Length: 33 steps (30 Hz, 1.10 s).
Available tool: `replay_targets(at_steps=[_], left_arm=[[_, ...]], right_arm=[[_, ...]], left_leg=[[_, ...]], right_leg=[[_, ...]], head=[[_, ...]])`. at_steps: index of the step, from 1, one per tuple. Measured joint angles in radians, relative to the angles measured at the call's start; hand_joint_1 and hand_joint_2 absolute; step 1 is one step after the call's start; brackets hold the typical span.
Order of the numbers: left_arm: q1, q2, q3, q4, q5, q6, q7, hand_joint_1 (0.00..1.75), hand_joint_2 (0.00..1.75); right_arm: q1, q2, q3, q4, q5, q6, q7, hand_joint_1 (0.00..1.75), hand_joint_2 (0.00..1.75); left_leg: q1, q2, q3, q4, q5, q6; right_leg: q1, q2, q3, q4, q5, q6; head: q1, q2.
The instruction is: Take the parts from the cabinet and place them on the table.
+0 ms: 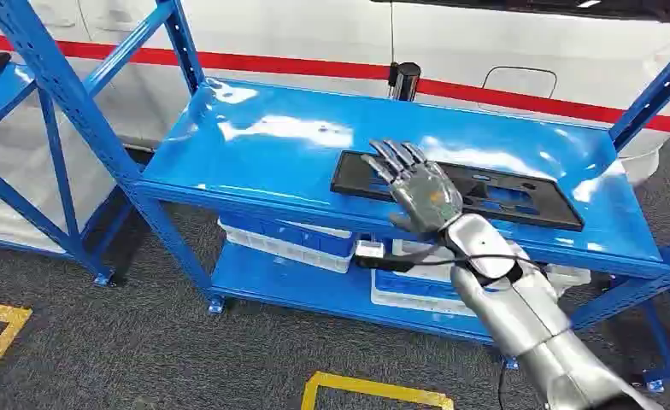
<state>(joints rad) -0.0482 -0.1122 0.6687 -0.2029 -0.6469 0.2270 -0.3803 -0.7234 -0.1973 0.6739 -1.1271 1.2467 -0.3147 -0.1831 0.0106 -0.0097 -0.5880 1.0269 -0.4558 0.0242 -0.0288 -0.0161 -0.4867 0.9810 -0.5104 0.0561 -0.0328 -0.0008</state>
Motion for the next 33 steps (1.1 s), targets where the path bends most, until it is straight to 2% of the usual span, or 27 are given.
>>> replay_targets(at_steps=[5,10,16,21,27,33], left_arm=[[0.000,0.000,0.007,0.000,-0.001,0.001,0.005,0.00,1.75],[0.000,0.000,0.018,0.000,0.000,0.002,0.010,0.00,1.75],[0.000,0.000,0.029,0.001,-0.001,-0.002,0.003,0.00,1.75],[0.000,0.000,0.042,0.001,-0.001,-0.003,0.000,0.00,1.75],[0.000,0.001,0.050,0.001,-0.001,-0.005,0.005,0.00,1.75],[0.000,0.001,0.056,0.001,-0.007,-0.009,-0.002,0.00,1.75]], right_arm=[[-0.119,0.058,0.057,0.165,-0.037,0.013,-0.004,0.00,1.75],[-0.163,0.092,0.085,0.265,-0.047,0.012,-0.002,0.00,1.75],[-0.203,0.131,0.111,0.418,-0.084,-0.011,0.029,0.00,1.75],[-0.213,0.136,0.115,0.508,-0.121,-0.045,0.023,0.00,1.75],[-0.230,0.128,0.115,0.543,-0.125,-0.042,0.023,0.00,1.75],[-0.251,0.121,0.115,0.564,-0.085,-0.005,0.105,0.00,1.75]], left_leg=[[0.000,0.000,0.000,0.000,0.000,0.000],[0.000,0.000,-0.001,0.000,0.000,0.000],[0.000,0.000,-0.001,0.000,0.000,0.000],[0.000,-0.001,-0.001,0.000,0.000,0.000],[0.000,0.000,-0.001,0.000,0.000,0.000],[0.000,0.000,-0.001,0.000,0.000,0.000]], right_leg=[[0.000,0.000,0.000,0.001,0.000,0.000],[0.000,0.000,-0.001,0.000,0.000,0.000],[0.000,-0.001,-0.001,0.000,0.000,0.000],[0.000,-0.001,-0.001,0.000,0.000,0.000],[0.000,-0.001,-0.002,0.000,0.000,0.000],[0.000,0.000,-0.002,0.000,0.000,0.000]], head=[[0.000,0.000],[0.000,0.000],[0.000,0.000],[0.000,0.000],[0.000,0.000],[0.000,0.000]])
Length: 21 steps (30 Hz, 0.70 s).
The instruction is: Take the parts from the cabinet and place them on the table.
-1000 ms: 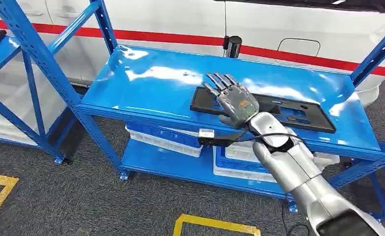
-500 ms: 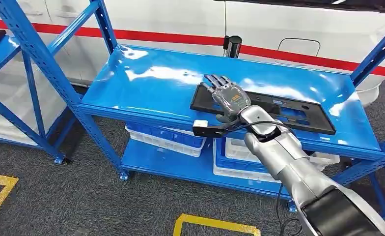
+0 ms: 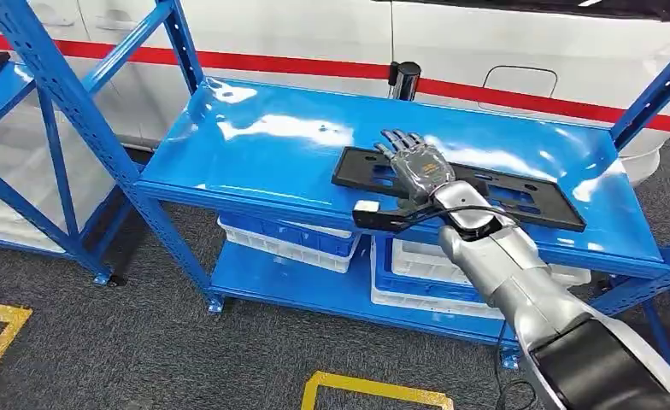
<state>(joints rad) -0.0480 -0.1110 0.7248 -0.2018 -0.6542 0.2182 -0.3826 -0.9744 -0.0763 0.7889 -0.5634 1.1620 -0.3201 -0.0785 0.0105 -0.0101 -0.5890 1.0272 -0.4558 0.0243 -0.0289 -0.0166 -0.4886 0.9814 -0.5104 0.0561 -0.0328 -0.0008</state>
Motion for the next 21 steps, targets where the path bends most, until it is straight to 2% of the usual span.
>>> replay_targets(at_steps=[5,10,11,12,14,15,16,17,19,21], left_arm=[[0.000,0.000,0.009,0.000,-0.008,0.000,0.000,0.00,1.75],[0.000,0.001,0.014,0.000,-0.016,-0.001,-0.004,0.00,1.75],[0.000,0.001,0.015,0.000,-0.016,-0.006,-0.010,0.00,1.75],[0.000,0.002,0.016,0.000,-0.016,-0.009,-0.015,0.00,1.75],[0.000,0.002,0.018,0.000,-0.016,-0.010,-0.023,0.00,1.75],[0.000,0.002,0.018,0.000,-0.016,-0.011,-0.028,0.00,1.75],[0.000,0.002,0.019,0.000,-0.016,-0.015,-0.036,0.00,1.75],[0.000,0.002,0.019,0.000,-0.013,-0.023,-0.051,0.00,1.75],[0.000,0.002,0.024,0.000,-0.006,-0.018,-0.095,0.00,1.75],[0.000,0.002,0.032,0.000,0.002,-0.009,-0.114,0.00,1.75]], right_arm=[[-0.012,-0.007,0.000,0.040,0.032,-0.003,0.072,0.00,1.75],[-0.021,-0.017,-0.001,0.070,0.044,-0.003,0.103,0.00,1.75],[-0.023,-0.019,-0.002,0.078,0.050,-0.003,0.120,1.41,1.75],[-0.025,-0.023,-0.003,0.089,0.052,-0.002,0.135,1.62,1.75],[-0.028,-0.032,-0.009,0.112,0.051,0.008,0.149,1.64,1.75],[-0.029,-0.037,-0.015,0.126,0.048,0.015,0.155,1.59,1.75],[-0.028,-0.042,-0.020,0.137,0.045,0.016,0.161,1.66,1.75],[-0.028,-0.048,-0.024,0.148,0.040,0.013,0.162,1.64,1.75],[-0.022,-0.061,-0.037,0.164,0.031,-0.006,0.158,1.68,1.75],[-0.014,-0.069,-0.050,0.175,0.027,-0.031,0.141,1.69,1.75]], left_leg=[[0.000,0.000,0.000,0.000,0.000,0.000],[0.000,0.000,0.000,0.000,0.000,0.000],[0.000,0.000,0.000,0.000,0.000,0.000],[0.000,0.000,0.000,0.000,0.000,0.000],[0.000,0.000,0.000,0.000,0.000,0.000],[0.000,0.000,0.000,0.000,0.000,0.000],[0.000,0.000,0.000,0.000,0.000,0.000],[0.000,0.000,0.000,0.000,0.000,0.000],[0.000,0.000,0.000,0.000,0.000,0.000],[0.000,0.000,0.000,0.000,0.000,0.000]], right_leg=[[0.000,0.000,0.000,0.000,0.000,0.000],[0.000,0.000,0.000,0.000,0.000,0.000],[0.000,0.000,0.000,0.000,0.000,0.000],[0.000,0.000,0.000,0.000,0.000,0.000],[0.000,0.000,0.000,0.000,0.000,0.000],[0.000,0.000,0.000,0.000,0.000,0.000],[0.000,0.000,0.000,0.000,0.000,0.000],[0.000,0.000,0.000,0.000,0.000,0.000],[0.000,0.000,0.000,0.000,0.000,0.000],[0.000,0.000,0.000,0.000,0.000,0.000]], head=[[0.000,0.000],[0.000,0.000],[0.000,0.000],[0.000,0.000],[0.000,0.000],[0.000,0.000],[0.000,0.000],[0.000,0.000],[0.000,0.000],[0.000,0.000]])
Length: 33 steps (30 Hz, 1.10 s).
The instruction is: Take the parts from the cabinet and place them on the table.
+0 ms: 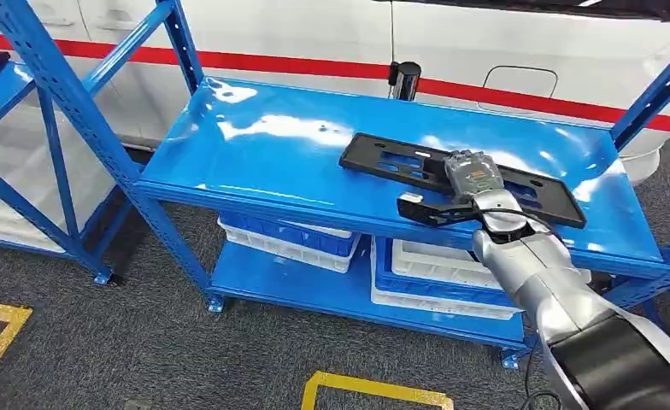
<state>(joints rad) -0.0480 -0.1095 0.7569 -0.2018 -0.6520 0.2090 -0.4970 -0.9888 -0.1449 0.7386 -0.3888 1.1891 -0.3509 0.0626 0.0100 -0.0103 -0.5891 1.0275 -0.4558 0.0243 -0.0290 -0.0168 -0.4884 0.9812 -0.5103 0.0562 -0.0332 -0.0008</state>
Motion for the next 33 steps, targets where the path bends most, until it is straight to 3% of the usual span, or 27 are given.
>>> replay_targets(at_steps=[6,11,14,16,20,24,28,33], left_arm=[[0.000,0.000,0.027,0.000,0.015,0.045,-0.050,0.00,1.75],[-0.001,-0.001,0.044,0.000,0.018,0.082,-0.092,0.00,1.75],[-0.002,-0.002,0.058,0.000,0.019,0.085,-0.125,0.00,1.75],[-0.002,-0.003,0.061,0.000,0.019,0.087,-0.134,0.00,1.75],[-0.002,-0.004,0.071,0.000,0.013,0.088,-0.139,0.00,1.75],[-0.002,-0.007,0.084,0.000,0.013,0.096,-0.139,0.00,1.75],[-0.003,-0.009,0.093,0.000,0.015,0.095,-0.135,0.00,1.75],[-0.005,-0.011,0.110,0.000,0.022,0.109,-0.118,0.00,1.75]], right_arm=[[0.020,0.000,-0.026,0.003,0.003,-0.052,-0.074,1.69,1.75],[0.045,0.018,-0.055,-0.046,-0.062,-0.082,-0.217,1.69,1.75],[0.069,0.024,-0.080,-0.142,-0.146,-0.081,-0.337,1.68,1.75],[0.084,0.018,-0.089,-0.228,-0.185,-0.066,-0.378,1.66,1.75],[0.095,-0.005,-0.104,-0.417,-0.262,-0.054,-0.413,1.66,1.75],[0.095,-0.045,-0.125,-0.585,-0.350,0.001,-0.435,1.68,1.75],[0.095,-0.083,-0.140,-0.694,-0.398,0.035,-0.445,1.75,1.75],[0.110,-0.109,-0.145,-0.761,-0.424,0.026,-0.447,1.75,1.75]], left_leg=[[0.000,0.000,0.000,0.000,0.000,0.000],[0.000,0.000,0.000,0.000,0.000,0.000],[0.000,0.000,0.000,0.000,0.000,0.000],[0.000,0.000,0.000,0.000,0.000,0.000],[0.000,0.000,-0.001,0.000,0.000,0.000],[0.000,0.000,-0.001,0.000,0.000,0.000],[0.000,0.000,-0.001,0.000,0.000,0.000],[0.000,0.000,-0.001,0.000,0.000,0.000]], right_leg=[[0.000,0.000,0.000,0.000,0.000,0.000],[0.000,0.000,0.000,0.001,0.000,0.000],[0.000,0.000,-0.001,0.001,0.000,0.000],[0.000,0.000,-0.001,0.001,0.000,0.000],[0.000,0.000,-0.002,0.001,0.000,0.000],[0.000,0.000,-0.002,0.001,0.000,0.000],[0.000,0.000,-0.002,0.001,0.000,0.000],[0.000,0.000,-0.002,0.001,0.000,0.000]], head=[[0.000,0.000],[0.000,0.000],[0.000,0.000],[0.000,0.000],[0.000,0.000],[0.000,0.000],[0.000,0.000],[0.000,0.000]])
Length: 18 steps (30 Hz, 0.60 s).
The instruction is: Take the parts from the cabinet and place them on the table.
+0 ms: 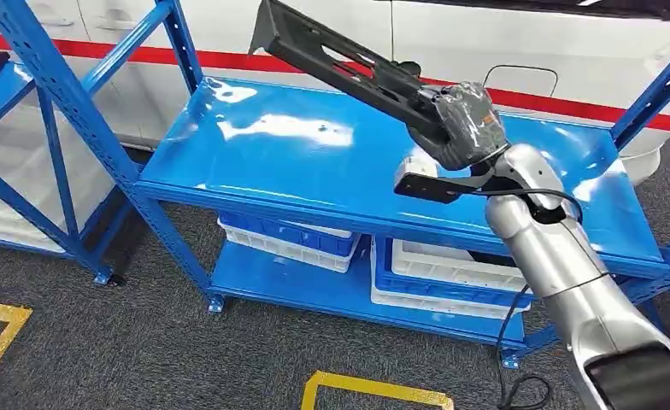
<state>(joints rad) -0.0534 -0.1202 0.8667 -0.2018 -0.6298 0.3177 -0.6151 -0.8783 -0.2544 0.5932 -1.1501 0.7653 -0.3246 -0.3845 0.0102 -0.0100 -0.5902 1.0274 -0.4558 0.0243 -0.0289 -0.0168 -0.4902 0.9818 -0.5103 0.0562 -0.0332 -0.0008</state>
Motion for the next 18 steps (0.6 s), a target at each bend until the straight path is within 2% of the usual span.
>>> replay_targets(at_steps=[4,7,11,14,18], left_arm=[[-0.004,0.000,0.005,0.000,-0.011,-0.020,0.130,0.00,1.75],[-0.004,0.000,0.007,0.000,-0.033,-0.022,0.153,0.00,1.75],[-0.005,0.000,0.007,0.000,-0.043,-0.036,0.141,0.00,1.75],[-0.005,0.000,0.006,0.000,-0.054,-0.046,0.180,0.00,1.75],[-0.005,0.000,0.006,0.000,-0.077,-0.047,0.202,0.00,1.75]], right_arm=[[0.033,0.000,0.001,-0.006,0.005,-0.024,-0.001,1.75,1.75],[0.066,0.001,0.001,-0.005,0.006,-0.036,0.003,1.75,1.75],[0.115,0.001,0.001,0.002,0.010,-0.055,0.002,1.75,1.75],[0.135,0.010,0.001,0.019,0.015,-0.057,-0.010,1.75,1.75],[0.157,0.027,0.001,0.050,0.031,-0.066,-0.018,1.75,1.75]], left_leg=[[0.000,0.000,0.000,0.000,0.000,0.000],[0.000,0.000,0.000,0.000,0.000,0.000],[0.000,0.000,-0.001,0.000,0.000,0.000],[-0.003,0.000,-0.001,0.002,-0.001,0.000],[-0.007,0.000,-0.002,0.002,-0.001,0.001]], right_leg=[[0.000,0.000,0.000,0.000,0.000,0.000],[0.000,0.000,0.000,0.000,0.000,0.000],[0.000,0.000,0.000,0.000,0.000,0.000],[-0.001,0.000,0.000,-0.002,0.002,0.002],[-0.004,0.000,0.000,-0.002,0.002,0.004]], head=[[0.000,0.000],[0.000,0.000],[0.000,0.000],[0.000,0.000],[0.000,0.000]])
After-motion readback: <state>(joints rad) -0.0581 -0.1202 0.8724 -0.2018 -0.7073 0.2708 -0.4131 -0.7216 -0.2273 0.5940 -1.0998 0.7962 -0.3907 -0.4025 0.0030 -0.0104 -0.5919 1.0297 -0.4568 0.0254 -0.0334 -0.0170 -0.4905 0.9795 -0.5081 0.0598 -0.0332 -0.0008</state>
